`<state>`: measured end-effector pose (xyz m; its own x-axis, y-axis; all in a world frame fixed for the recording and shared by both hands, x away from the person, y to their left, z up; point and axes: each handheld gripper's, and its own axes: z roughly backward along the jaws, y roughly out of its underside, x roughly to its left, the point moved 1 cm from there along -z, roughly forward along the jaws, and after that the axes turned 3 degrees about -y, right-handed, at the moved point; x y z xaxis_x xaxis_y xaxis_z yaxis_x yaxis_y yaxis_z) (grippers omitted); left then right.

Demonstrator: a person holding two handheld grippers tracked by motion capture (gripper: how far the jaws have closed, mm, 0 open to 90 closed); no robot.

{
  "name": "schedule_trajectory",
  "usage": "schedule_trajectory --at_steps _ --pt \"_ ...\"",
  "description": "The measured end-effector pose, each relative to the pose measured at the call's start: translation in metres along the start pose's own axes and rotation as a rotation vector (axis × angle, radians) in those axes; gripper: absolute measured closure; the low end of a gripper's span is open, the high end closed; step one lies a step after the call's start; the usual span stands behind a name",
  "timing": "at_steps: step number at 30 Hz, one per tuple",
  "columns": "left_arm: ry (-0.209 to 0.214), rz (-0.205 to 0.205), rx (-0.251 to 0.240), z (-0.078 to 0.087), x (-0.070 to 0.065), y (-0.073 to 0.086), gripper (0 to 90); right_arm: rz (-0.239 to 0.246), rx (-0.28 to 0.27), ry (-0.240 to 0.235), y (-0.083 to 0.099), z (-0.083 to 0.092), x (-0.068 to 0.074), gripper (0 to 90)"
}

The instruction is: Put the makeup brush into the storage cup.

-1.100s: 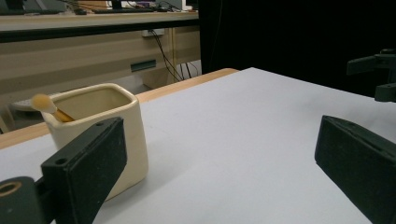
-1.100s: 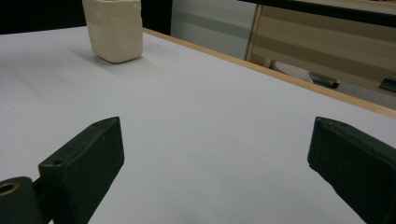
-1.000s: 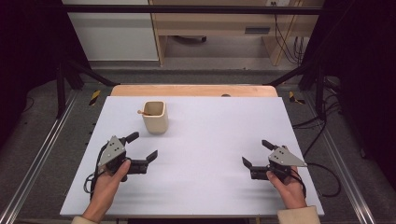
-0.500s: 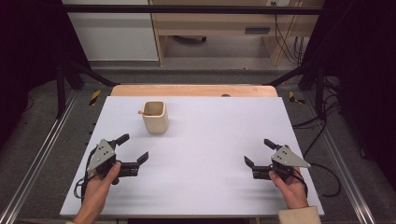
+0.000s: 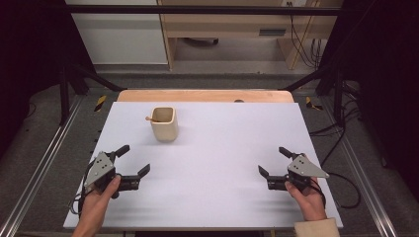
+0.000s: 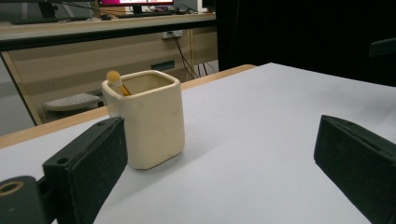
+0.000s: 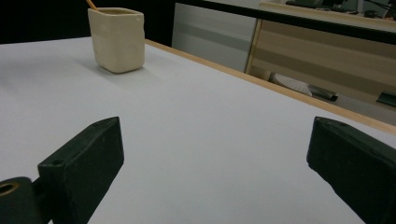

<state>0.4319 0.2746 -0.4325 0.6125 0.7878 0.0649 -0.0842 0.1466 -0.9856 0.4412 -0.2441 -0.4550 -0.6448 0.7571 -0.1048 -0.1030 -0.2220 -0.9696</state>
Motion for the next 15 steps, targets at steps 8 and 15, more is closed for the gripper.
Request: schedule_trajectory --at_steps 8,15 --pt "0.001 -0.011 -0.004 0.004 0.000 0.007 2.3 0.008 0.002 -0.014 0.000 -0.001 0.002 4.2" --pt "-0.001 -0.019 -0.012 0.006 0.000 0.013 2.3 0.012 -0.003 -0.034 0.000 -0.001 0.004 4.3"
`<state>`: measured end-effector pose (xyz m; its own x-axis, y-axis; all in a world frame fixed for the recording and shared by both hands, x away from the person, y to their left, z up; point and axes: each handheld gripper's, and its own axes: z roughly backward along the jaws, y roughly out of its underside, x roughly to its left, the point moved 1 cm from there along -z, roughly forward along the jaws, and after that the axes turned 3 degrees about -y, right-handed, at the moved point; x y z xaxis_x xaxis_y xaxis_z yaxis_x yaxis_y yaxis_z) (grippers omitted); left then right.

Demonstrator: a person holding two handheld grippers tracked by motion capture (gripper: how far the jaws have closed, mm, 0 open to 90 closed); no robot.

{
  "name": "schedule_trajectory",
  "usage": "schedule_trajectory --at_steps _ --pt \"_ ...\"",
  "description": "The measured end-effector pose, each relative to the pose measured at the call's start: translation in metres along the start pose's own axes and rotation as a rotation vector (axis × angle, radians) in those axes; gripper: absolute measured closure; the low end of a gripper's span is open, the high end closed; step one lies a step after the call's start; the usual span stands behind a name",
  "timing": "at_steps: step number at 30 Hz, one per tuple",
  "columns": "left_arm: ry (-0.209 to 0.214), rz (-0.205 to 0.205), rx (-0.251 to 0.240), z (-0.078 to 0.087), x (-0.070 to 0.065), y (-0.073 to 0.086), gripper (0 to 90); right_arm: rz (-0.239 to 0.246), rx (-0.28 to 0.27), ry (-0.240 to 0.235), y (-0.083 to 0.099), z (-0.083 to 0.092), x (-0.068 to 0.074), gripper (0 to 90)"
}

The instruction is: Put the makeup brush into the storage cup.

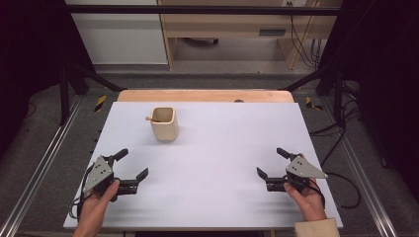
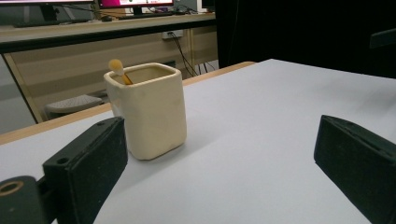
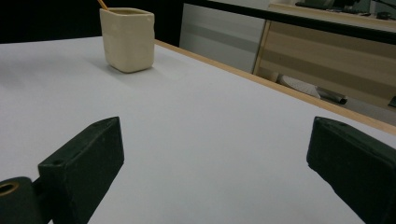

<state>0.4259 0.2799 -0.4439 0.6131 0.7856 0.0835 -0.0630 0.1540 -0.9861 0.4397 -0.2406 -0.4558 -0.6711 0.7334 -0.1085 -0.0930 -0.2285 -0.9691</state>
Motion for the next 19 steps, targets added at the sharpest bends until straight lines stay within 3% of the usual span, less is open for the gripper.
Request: schedule_trajectory --at_steps 7,12,16,19 --pt "-0.002 -0.008 -0.011 0.005 0.000 0.006 2.3 -0.034 -0.060 -0.039 -0.002 0.001 0.002 4.3" --pt "0.002 0.000 -0.049 0.011 -0.001 0.010 2.3 -0.036 -0.062 -0.048 -0.002 0.001 0.002 4.3" --pt "0.006 -0.021 -0.072 0.019 0.000 0.010 2.2 -0.045 -0.056 -0.051 -0.002 0.000 0.003 4.0" --pt "-0.005 -0.001 -0.093 0.022 0.002 0.008 2.1 -0.042 -0.050 -0.043 -0.001 -0.001 0.002 3.7"
